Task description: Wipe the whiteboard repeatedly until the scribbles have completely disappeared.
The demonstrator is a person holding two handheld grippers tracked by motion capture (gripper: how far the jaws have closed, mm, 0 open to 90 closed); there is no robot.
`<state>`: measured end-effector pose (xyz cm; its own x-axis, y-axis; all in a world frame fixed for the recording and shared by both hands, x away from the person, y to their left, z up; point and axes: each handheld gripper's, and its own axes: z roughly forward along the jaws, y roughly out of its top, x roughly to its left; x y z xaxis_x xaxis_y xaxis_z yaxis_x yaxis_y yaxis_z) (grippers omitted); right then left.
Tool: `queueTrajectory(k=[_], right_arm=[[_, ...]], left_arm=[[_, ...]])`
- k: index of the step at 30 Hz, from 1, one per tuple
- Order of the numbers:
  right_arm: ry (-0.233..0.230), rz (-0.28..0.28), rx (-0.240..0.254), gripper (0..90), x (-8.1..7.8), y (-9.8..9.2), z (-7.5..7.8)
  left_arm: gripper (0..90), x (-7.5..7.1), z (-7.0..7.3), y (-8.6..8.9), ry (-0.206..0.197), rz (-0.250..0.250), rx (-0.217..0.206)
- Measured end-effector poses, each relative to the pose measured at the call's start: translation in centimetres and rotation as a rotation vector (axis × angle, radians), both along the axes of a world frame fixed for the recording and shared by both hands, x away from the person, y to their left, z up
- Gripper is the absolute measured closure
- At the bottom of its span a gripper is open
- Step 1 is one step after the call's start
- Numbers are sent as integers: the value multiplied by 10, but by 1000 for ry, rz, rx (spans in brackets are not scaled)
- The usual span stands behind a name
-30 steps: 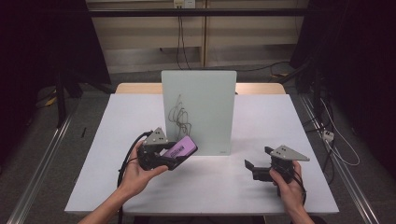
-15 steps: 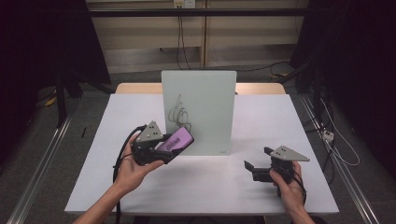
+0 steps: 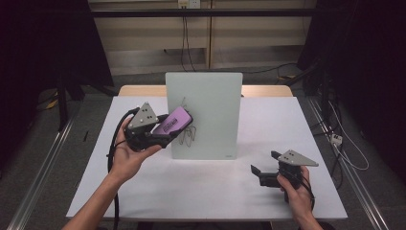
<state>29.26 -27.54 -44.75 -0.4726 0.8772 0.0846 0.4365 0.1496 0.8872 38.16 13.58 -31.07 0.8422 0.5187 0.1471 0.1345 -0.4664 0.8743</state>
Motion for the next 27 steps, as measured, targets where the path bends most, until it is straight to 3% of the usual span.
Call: queueTrajectory(k=[5,14,21,27], right_arm=[[-2,1,-1,44,0,0,0],[5,-1,4,44,0,0,0],[5,1,7,44,0,0,0],[2,4,7,44,1,-1,0]], left_arm=[[412,9,10,-1,-33,17,6],[413,25,14,-5,-56,37,-5],[413,34,24,-11,-108,36,5],[412,42,23,-17,-140,35,42]])
